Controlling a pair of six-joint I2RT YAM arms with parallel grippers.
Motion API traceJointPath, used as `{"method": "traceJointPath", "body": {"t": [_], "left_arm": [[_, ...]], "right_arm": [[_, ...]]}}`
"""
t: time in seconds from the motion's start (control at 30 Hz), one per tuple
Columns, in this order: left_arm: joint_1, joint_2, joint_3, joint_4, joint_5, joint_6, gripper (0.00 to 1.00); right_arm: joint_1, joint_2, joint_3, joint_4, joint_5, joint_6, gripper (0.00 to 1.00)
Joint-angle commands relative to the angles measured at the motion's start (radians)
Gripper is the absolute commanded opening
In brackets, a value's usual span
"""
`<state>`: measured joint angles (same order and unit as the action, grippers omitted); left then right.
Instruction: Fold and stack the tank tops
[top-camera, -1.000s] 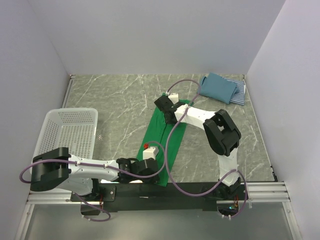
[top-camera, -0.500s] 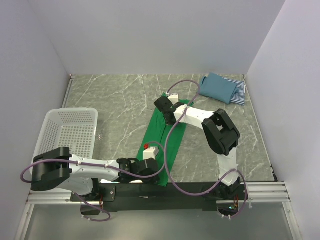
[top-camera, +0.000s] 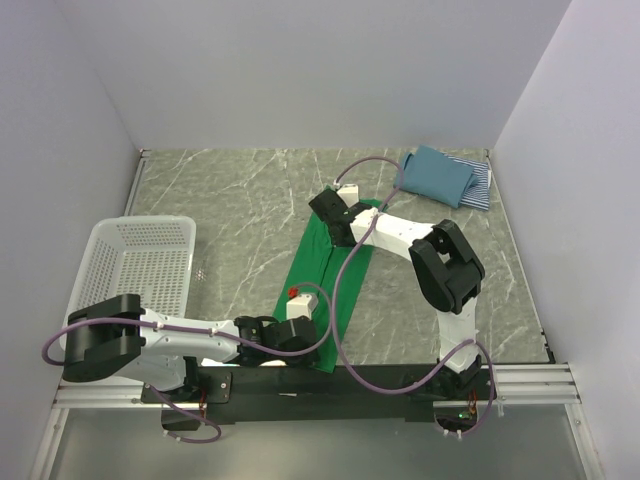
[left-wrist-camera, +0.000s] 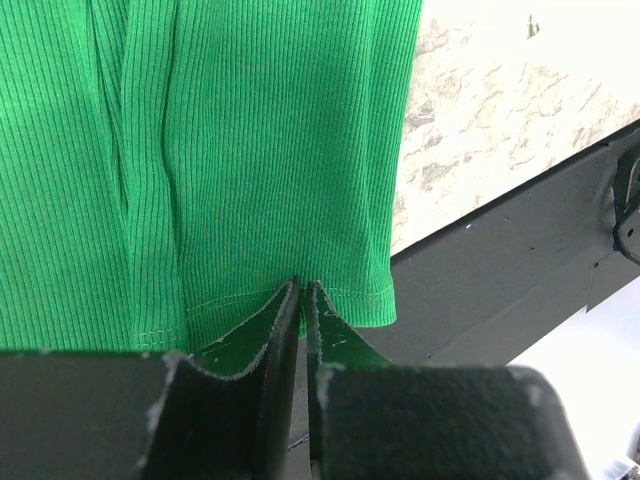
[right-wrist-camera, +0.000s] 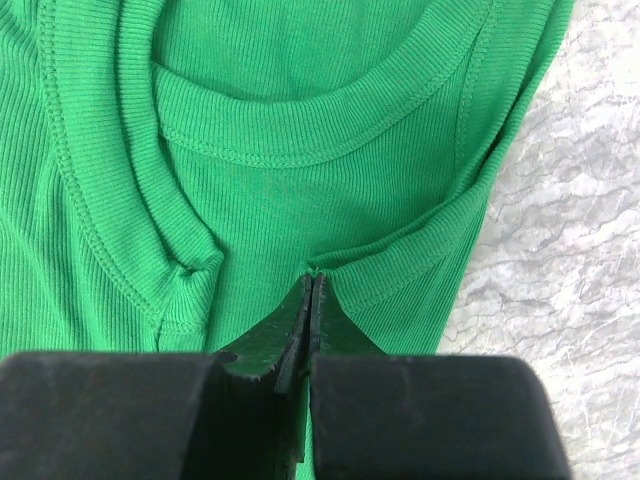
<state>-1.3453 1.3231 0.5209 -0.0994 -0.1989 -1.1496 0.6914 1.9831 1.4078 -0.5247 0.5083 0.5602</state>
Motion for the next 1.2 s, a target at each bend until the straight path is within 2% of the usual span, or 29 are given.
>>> {"method": "traceJointPath", "body": {"t": [0.0, 0.4, 0.57, 0.7, 0.77, 0.93, 1.17], "left_arm": [[-0.005, 0.007, 0.004, 0.023, 0.006, -0.015, 0.13], [-0.005, -0.077, 0.030, -0.037, -0.031, -0.010, 0.15], [-0.006, -0.169, 0.027, -0.085, -0.080, -0.030, 0.22], [-0.006, -0.260, 0.034, -0.239, -0.203, -0.100, 0.29], [-0.006, -0.278, 0.037, -0.272, -0.217, -0.107, 0.34], [-0.006, -0.240, 0.059, -0.350, -0.235, -0.117, 0.36], [-0.014, -0.193, 0.057, -0.307, -0.209, -0.087, 0.41]], "right_arm": [[0.007, -0.021, 0.048, 0.002, 0.033, 0.007, 0.00], [0.016, 0.002, 0.046, 0.031, 0.018, 0.006, 0.00], [0.014, 0.011, 0.037, 0.041, 0.015, 0.007, 0.00], [0.016, 0.011, 0.036, 0.045, 0.010, 0.007, 0.00], [0.014, 0.013, 0.037, 0.045, 0.009, 0.006, 0.00], [0.014, 0.016, 0.043, 0.042, 0.004, 0.007, 0.00], [0.014, 0.016, 0.042, 0.040, 0.004, 0.006, 0.00]]}}
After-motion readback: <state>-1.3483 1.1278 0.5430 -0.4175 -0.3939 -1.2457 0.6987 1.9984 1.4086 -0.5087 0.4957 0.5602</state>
